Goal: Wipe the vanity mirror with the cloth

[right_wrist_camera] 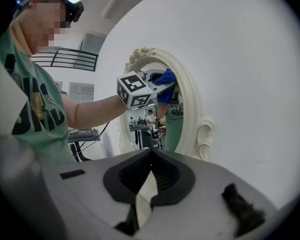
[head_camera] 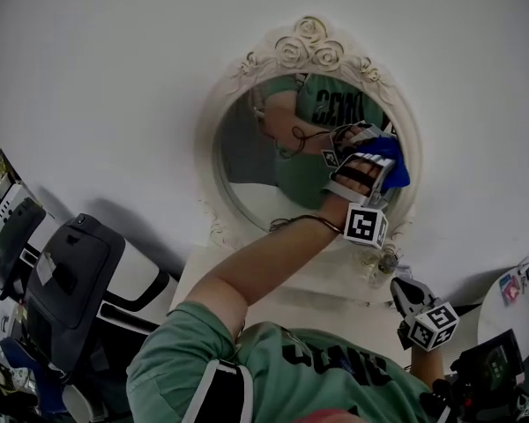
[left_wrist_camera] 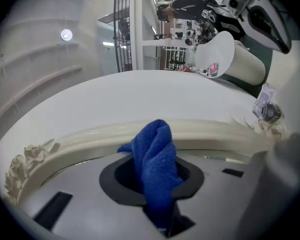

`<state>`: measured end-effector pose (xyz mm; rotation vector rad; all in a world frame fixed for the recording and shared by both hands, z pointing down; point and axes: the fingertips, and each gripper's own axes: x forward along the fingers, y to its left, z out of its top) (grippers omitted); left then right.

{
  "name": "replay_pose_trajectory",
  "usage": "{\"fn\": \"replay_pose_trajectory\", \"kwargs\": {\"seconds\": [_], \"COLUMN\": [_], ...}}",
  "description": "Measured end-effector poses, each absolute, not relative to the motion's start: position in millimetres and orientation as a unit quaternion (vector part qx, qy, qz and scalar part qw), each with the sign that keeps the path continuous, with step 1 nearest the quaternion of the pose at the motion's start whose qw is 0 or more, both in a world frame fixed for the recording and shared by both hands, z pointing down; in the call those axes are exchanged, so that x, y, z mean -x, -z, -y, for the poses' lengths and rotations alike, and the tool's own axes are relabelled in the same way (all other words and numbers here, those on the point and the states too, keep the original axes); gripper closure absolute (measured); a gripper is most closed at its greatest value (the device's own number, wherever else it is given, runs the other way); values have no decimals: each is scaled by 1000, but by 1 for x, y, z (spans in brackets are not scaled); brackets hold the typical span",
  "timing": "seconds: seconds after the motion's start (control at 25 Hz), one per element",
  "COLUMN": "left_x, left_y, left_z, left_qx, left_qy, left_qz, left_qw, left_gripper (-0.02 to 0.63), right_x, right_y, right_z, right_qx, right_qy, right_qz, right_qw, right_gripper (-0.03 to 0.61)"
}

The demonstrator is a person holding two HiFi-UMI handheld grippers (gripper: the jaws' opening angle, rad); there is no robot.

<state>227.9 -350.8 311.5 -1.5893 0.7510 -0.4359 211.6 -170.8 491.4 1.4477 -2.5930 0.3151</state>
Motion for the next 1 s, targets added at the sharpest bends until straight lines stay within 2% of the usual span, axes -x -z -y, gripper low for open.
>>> {"fn": "replay_pose_trajectory", "kwargs": {"seconds": [0.12, 0.24, 0.4, 0.56, 0.64, 0.8, 1.0], "left_x": [-228, -189, -66, 75, 115, 142, 136], "left_y": [-312, -297, -280, -289, -293, -302, -309], "left_z": [347, 341, 357, 394, 403, 414, 420], "left_qx": [696, 700, 695, 690, 684, 677, 684], "left_qy": [187, 167, 148, 154, 153, 156, 156], "left_qz": [-317, -337, -419, -539, -574, -592, -586], "left_qw": [617, 607, 565, 457, 424, 408, 404], "left_gripper": [525, 525, 525, 525, 525, 525, 525], "right_x": [-210, -204, -191, -178, -170, -154, -152], "right_y": [-491, -489, -484, -483, -482, -477, -476], "right_z": [171, 173, 177, 182, 185, 189, 186], "right_qx": [-481, -476, -465, -455, -448, -436, -440], "right_qy": [-106, -102, -95, -95, -92, -78, -77], "right_qz": [867, 870, 876, 880, 883, 889, 887], "right_qw": [79, 81, 87, 100, 106, 115, 121], "right_gripper": [566, 566, 566, 566, 566, 566, 566]}}
